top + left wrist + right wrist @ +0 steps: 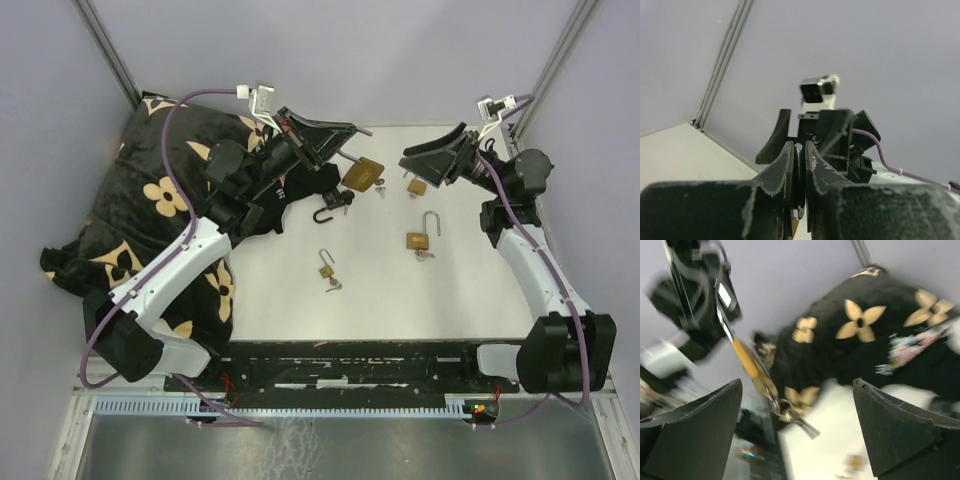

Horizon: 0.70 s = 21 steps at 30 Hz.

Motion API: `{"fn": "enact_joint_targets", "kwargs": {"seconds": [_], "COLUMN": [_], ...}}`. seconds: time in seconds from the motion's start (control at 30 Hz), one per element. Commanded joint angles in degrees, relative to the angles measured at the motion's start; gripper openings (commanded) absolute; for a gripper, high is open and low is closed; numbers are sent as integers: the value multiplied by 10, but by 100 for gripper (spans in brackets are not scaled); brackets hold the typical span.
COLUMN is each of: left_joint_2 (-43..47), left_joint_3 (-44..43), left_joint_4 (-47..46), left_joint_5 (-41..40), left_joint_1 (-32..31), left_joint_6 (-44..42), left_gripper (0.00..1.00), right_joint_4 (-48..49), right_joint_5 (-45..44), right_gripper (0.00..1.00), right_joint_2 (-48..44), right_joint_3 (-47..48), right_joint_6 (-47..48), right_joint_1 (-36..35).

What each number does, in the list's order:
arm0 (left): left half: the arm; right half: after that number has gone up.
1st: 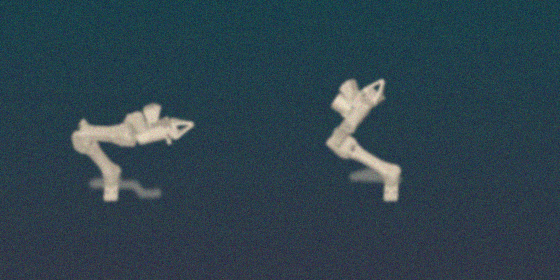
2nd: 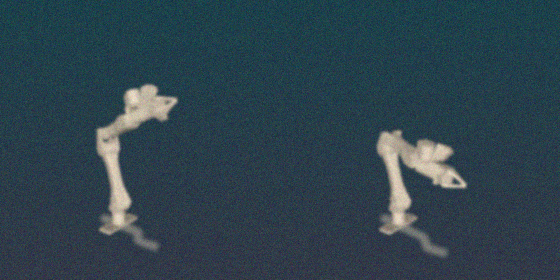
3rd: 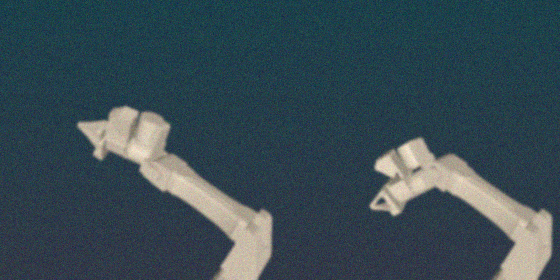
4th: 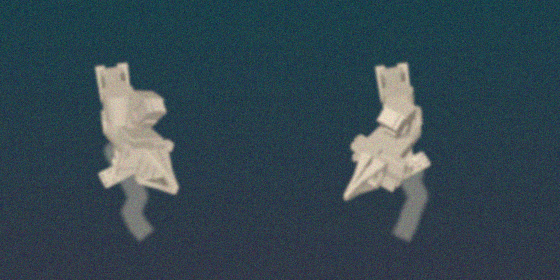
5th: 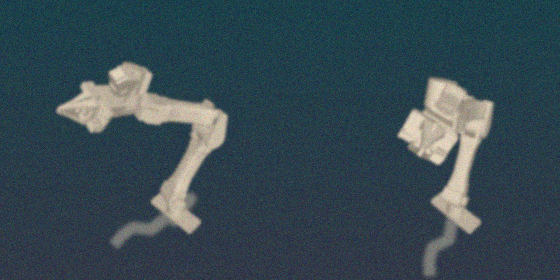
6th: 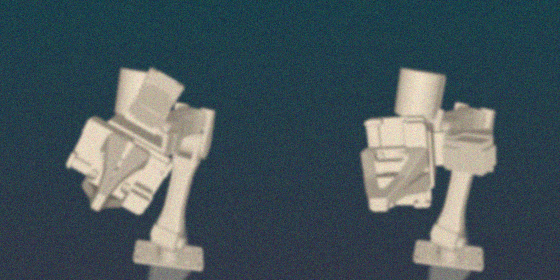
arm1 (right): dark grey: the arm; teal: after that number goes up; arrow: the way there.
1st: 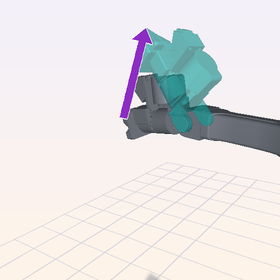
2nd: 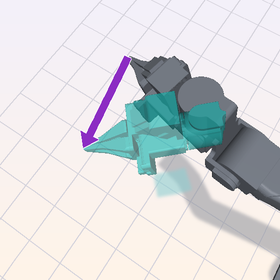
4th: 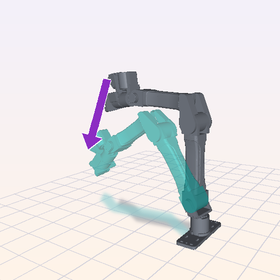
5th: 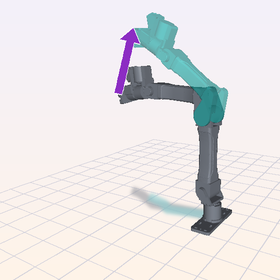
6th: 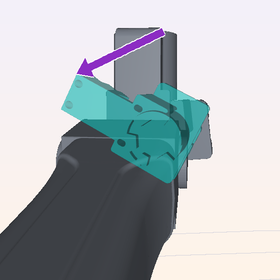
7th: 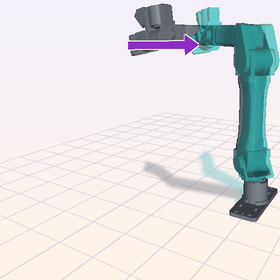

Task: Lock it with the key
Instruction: Lock the lock.

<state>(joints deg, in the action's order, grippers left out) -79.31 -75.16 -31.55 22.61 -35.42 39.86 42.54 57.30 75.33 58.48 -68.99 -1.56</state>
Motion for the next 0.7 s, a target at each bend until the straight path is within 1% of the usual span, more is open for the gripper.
{"fn": "enact_joint_targets", "kwargs": {"seconds": [0.0,0.03,0.07,0.13,0.17,0.2,0.23,0.27,0.3,0.33,0.37,0.4,0.43,0.47,0.5,0.6,0.67], "left_joint_2": [50,53,54,48,44,39,32,32,34,34,36,39,42,44,46,54,57], "left_joint_3": [-28,-28,-31,-39,-42,-43,-37,-36,-34,-32,-31,-32,-32,-31,-30,-20,-11], "left_joint_4": [10,17,19,22,19,10,-18,-27,-34,-40,-44,-47,-49,-50,-52,-65,-76], "left_joint_5": [-100,-104,-101,-83,-67,-53,-29,-25,-21,-19,-17,-15,-15,-16,-15,-20,-23], "left_joint_1": [2,2,3,2,3,2,1,-1,-3,-6,-8,-9,-11,-12,-15,-22,-27], "left_joint_6": [103,111,114,128,136,147,168,171,171,171,172,172,173,174,174,182,189], "left_gripper": [3,3,3,3,3,3,3,3,3,3,3,3,3,3,3,3,3], "right_joint_4": [-115,-165,-245,-429,-502,-545,-577,-555,-499,-419,-340,-264,-212,-187,-185,-210,-211], "right_joint_5": [106,117,132,180,206,223,209,190,172,152,136,125,115,106,96,67,64], "right_gripper": [99,99,99,99,99,99,99,99,99,99,99,99,99,100,99,97,94], "right_joint_2": [-80,-84,-86,-77,-70,-66,-71,-78,-86,-92,-95,-94,-90,-85,-81,-80,-78], "right_joint_3": [7,15,34,106,144,170,194,186,167,143,121,103,95,94,96,96,95], "right_joint_6": [506,608,658,794,818,821,791,759,701,627,511,436,377,336,320,323,314], "right_joint_1": [-1,2,3,3,1,-6,-31,-46,-61,-76,-82,-87,-91,-94,-96,-101,-104]}}
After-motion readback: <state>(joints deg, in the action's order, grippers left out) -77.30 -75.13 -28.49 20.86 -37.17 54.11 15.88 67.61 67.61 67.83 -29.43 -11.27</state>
